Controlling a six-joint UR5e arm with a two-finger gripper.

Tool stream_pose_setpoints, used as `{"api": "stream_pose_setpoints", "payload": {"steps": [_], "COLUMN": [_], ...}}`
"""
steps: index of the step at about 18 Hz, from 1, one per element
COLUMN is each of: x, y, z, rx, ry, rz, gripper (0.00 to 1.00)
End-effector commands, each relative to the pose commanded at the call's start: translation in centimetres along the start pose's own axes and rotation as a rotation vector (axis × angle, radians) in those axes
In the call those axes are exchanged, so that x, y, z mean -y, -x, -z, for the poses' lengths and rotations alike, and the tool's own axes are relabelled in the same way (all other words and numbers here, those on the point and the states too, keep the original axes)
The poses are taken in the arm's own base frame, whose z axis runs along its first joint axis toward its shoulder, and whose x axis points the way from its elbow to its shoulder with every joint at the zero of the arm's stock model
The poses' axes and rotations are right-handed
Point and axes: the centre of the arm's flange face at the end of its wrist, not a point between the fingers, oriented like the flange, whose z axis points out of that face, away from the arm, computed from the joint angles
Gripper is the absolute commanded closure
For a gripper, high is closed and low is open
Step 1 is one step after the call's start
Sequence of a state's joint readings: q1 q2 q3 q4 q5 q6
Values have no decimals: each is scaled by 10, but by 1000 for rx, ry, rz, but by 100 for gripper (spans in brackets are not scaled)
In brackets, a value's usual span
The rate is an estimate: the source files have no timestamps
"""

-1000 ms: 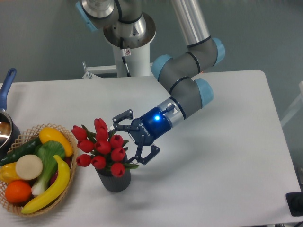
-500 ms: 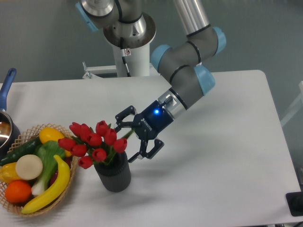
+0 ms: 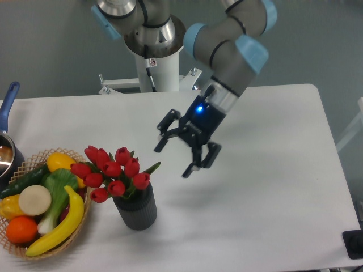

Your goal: Insert the flowers into the vase

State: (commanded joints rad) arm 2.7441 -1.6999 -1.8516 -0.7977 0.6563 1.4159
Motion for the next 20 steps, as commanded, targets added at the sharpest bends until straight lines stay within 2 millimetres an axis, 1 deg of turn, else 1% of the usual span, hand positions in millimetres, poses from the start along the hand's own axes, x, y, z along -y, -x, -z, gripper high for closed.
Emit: {"api": "stream_pose_setpoints", "payload": {"steps": [1,2,4,7,9,11,12,17,20], "x": [5,11,15,21,20,22,27,45,56], "y": [8,16,20,16,12,16,19,30,29], "z": [21,36,48,63,72,79,83,104,116], "rx": [48,82,115,155,160,168,167,78,-8], "ry": [42,81,136,232,328,392,405,517,576], "rz": [-11,-20,-32,-48,-42,-43,-43,-17,-8], "gripper": [0,0,0,0,0,0,0,0,0]}}
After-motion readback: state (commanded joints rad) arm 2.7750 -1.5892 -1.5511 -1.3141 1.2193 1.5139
